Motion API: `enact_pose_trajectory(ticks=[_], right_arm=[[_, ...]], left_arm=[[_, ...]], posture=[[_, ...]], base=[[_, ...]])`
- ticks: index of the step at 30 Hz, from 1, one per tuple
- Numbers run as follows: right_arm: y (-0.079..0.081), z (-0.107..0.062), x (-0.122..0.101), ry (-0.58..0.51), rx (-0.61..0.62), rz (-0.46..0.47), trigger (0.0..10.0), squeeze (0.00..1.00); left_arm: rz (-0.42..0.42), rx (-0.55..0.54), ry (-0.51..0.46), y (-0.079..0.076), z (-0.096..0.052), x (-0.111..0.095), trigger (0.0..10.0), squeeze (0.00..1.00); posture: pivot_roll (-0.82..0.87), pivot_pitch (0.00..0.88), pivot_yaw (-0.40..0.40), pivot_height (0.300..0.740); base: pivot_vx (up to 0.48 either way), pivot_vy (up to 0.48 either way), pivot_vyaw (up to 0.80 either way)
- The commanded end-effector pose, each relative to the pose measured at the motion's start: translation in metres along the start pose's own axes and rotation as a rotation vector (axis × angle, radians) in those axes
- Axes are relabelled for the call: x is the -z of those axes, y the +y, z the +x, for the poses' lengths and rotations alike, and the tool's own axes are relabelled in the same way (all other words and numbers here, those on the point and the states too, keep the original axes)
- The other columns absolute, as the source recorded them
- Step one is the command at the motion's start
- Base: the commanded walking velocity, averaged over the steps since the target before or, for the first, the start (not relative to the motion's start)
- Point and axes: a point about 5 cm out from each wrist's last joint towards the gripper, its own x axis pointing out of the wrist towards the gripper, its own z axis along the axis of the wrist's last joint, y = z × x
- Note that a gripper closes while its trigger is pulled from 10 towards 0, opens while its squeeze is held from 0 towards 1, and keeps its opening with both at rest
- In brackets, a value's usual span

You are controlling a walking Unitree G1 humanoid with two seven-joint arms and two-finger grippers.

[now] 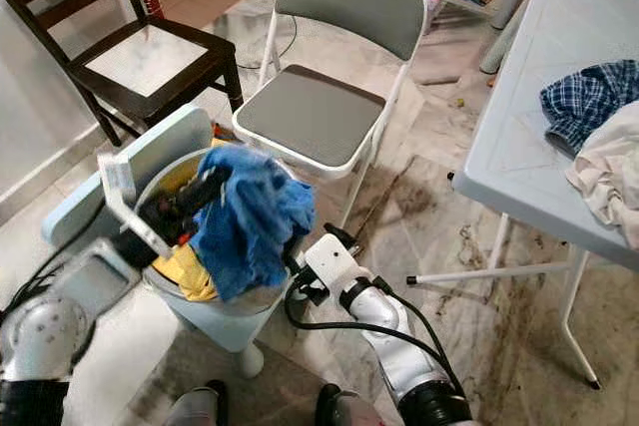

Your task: Hang hanger

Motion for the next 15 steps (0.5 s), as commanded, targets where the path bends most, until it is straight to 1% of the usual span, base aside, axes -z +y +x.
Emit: enact_pose_trajectory(ticks=[1, 2, 3, 5, 6, 7, 8, 9, 10, 11, 14, 15], right_arm=[[0.003, -0.001, 0.004, 0.013, -0.014, -0.002, 10.0, 0.00], [0.003, -0.001, 0.004, 0.014, -0.015, -0.002, 10.0, 0.00], [0.004, -0.002, 0.005, 0.016, -0.018, -0.003, 10.0, 0.00], [0.004, -0.002, 0.005, 0.017, -0.021, -0.004, 10.0, 0.00], [0.004, -0.002, 0.005, 0.017, -0.021, -0.004, 10.0, 0.00], [0.004, -0.002, 0.005, 0.017, -0.021, -0.004, 10.0, 0.00], [0.004, -0.002, 0.005, 0.017, -0.022, -0.005, 10.0, 0.00], [0.004, -0.003, 0.005, 0.017, -0.023, -0.005, 10.0, 0.00], [0.004, -0.003, 0.006, 0.018, -0.023, -0.005, 10.0, 0.00], [0.004, -0.003, 0.006, 0.020, -0.025, -0.005, 10.0, 0.00], [0.004, -0.005, 0.008, 0.025, -0.028, -0.006, 10.0, 0.00], [0.005, -0.006, 0.008, 0.027, -0.031, -0.008, 10.0, 0.00]], left_arm=[[0.025, -0.053, -0.014, 0.007, -0.003, -0.001, 10.0, 0.00], [0.032, -0.094, -0.022, 0.013, -0.006, 0.000, 10.0, 0.00], [0.039, -0.213, -0.020, 0.035, -0.016, 0.008, 10.0, 0.00], [0.065, -0.320, -0.014, 0.053, -0.026, 0.015, 10.0, 0.00], [0.071, -0.346, -0.014, 0.057, -0.029, 0.017, 10.0, 0.00], [0.071, -0.346, -0.014, 0.057, -0.029, 0.017, 10.0, 0.00], [0.071, -0.398, -0.016, 0.065, -0.035, 0.021, 10.0, 0.00], [0.062, -0.431, -0.019, 0.070, -0.041, 0.025, 0.0, 0.00], [0.058, -0.452, -0.022, 0.074, -0.045, 0.028, 0.0, 0.00], [0.070, -0.503, -0.042, 0.080, -0.051, 0.030, 0.0, 0.00], [0.102, -0.526, -0.039, 0.082, -0.054, 0.032, 0.0, 0.00], [0.154, -0.538, -0.017, 0.083, -0.054, 0.035, 0.0, 0.00]], posture=[[0.21, 0.223, -0.072, 0.740], [0.21, 0.223, -0.072, 0.740], [0.21, 0.227, -0.076, 0.740], [0.21, 0.229, -0.077, 0.740], [0.21, 0.229, -0.077, 0.740], [0.21, 0.229, -0.077, 0.740], [0.21, 0.231, -0.078, 0.740], [0.21, 0.233, -0.080, 0.740], [0.21, 0.232, -0.080, 0.740], [0.21, 0.232, -0.080, 0.740], [0.21, 0.238, -0.087, 0.740], [0.21, 0.239, -0.089, 0.740]], base=[[0.000, 0.000, 0.00], [0.000, 0.000, 0.00], [0.000, 0.000, 0.00], [0.000, 0.000, 0.00], [0.000, 0.000, 0.00], [0.000, 0.000, 0.00], [0.000, 0.000, 0.00], [0.000, 0.000, 0.00], [0.000, 0.000, 0.00], [0.000, 0.000, 0.00], [0.000, 0.000, 0.00], [0.000, 0.000, 0.00]])
